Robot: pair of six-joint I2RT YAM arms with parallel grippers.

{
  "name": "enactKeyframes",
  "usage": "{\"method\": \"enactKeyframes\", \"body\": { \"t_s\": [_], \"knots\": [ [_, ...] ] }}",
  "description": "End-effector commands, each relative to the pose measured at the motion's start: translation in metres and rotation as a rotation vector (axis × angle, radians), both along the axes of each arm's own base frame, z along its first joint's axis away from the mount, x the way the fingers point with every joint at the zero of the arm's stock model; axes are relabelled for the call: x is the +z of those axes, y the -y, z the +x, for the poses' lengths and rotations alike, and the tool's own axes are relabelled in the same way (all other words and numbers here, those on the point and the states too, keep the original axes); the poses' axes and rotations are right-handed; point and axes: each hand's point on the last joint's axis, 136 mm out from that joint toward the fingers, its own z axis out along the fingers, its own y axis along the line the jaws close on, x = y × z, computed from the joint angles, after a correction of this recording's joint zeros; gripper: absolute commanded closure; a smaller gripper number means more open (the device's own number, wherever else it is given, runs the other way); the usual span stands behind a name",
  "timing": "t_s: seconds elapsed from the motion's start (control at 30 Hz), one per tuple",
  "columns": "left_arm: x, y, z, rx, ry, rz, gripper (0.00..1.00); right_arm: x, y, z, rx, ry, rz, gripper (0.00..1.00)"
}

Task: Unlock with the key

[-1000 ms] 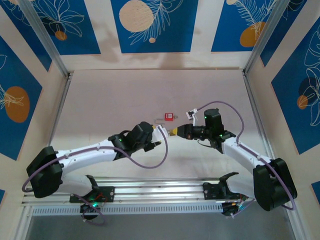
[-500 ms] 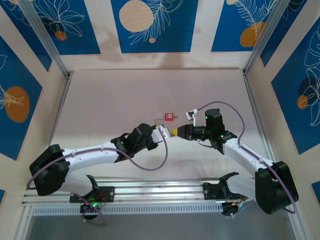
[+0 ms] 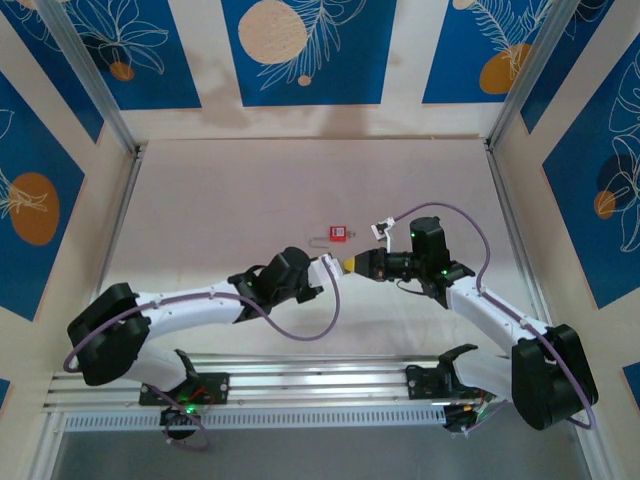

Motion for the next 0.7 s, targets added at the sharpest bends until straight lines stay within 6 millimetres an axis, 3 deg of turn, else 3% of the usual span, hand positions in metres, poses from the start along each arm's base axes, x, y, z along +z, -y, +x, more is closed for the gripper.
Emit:
{"method": "enactKeyframes", "body": {
  "t_s": [0.0, 0.1, 0.27, 0.3, 0.33, 0.37, 0.47, 0.57, 0.67],
  "knots": [
    [0.005, 0.007, 0.003, 0.006, 0.012, -0.012, 0.89, 0.024, -0.006, -0.002, 0.034, 0.047, 0.048, 0.88],
    [0.008, 0.008, 0.009, 0.032, 0.051, -0.012, 0.99, 0.022, -0.006, -0.003, 0.033, 0.039, 0.049, 0.88],
    [0.013, 0.009, 0.016, 0.071, 0.105, -0.010, 1.00, 0.016, -0.007, -0.001, 0.018, 0.023, 0.035, 0.89],
    [0.014, 0.009, 0.017, 0.080, 0.109, -0.009, 0.95, 0.015, -0.006, -0.001, 0.012, 0.023, 0.032, 0.88],
    [0.014, 0.007, 0.017, 0.090, 0.106, -0.009, 0.73, 0.014, -0.005, 0.001, 0.003, 0.023, 0.026, 0.88],
    [0.014, 0.005, 0.018, 0.103, 0.107, -0.009, 0.57, 0.012, -0.005, 0.003, -0.006, 0.025, 0.016, 0.89],
    [0.016, -0.006, 0.016, 0.137, 0.106, -0.020, 0.28, 0.010, -0.002, 0.010, -0.027, 0.033, -0.001, 0.89],
    [0.032, -0.022, 0.013, 0.210, 0.092, -0.076, 0.10, 0.010, -0.002, 0.017, -0.028, 0.029, 0.000, 0.90],
    [0.055, -0.042, 0.009, 0.286, 0.088, -0.165, 0.04, 0.007, -0.004, 0.025, -0.031, 0.024, -0.004, 0.89]
  ]
}}
